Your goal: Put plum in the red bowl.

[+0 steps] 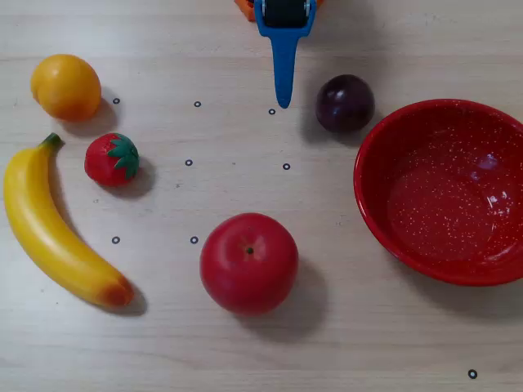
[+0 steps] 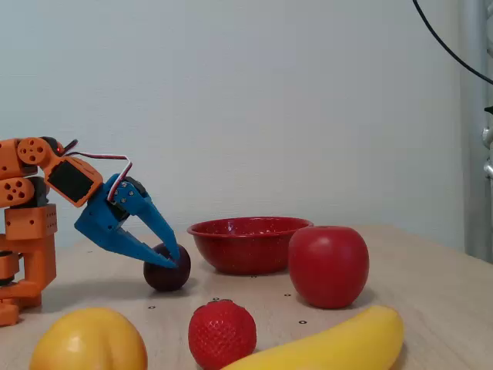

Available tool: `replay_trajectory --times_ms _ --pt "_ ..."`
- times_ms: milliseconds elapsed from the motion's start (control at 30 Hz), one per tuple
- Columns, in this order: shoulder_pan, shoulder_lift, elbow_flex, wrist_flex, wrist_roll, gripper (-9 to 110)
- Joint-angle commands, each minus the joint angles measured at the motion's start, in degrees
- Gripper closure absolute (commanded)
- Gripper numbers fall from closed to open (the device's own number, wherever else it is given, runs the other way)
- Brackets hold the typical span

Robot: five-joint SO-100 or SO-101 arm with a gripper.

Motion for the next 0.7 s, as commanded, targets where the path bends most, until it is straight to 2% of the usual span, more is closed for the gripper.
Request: replay_trajectory --times_ms 0,667 --pt "0.1 0.8 0.8 0.0 -0.4 101" --pt "0.4 -1.3 -0.7 -0.2 -0.8 101"
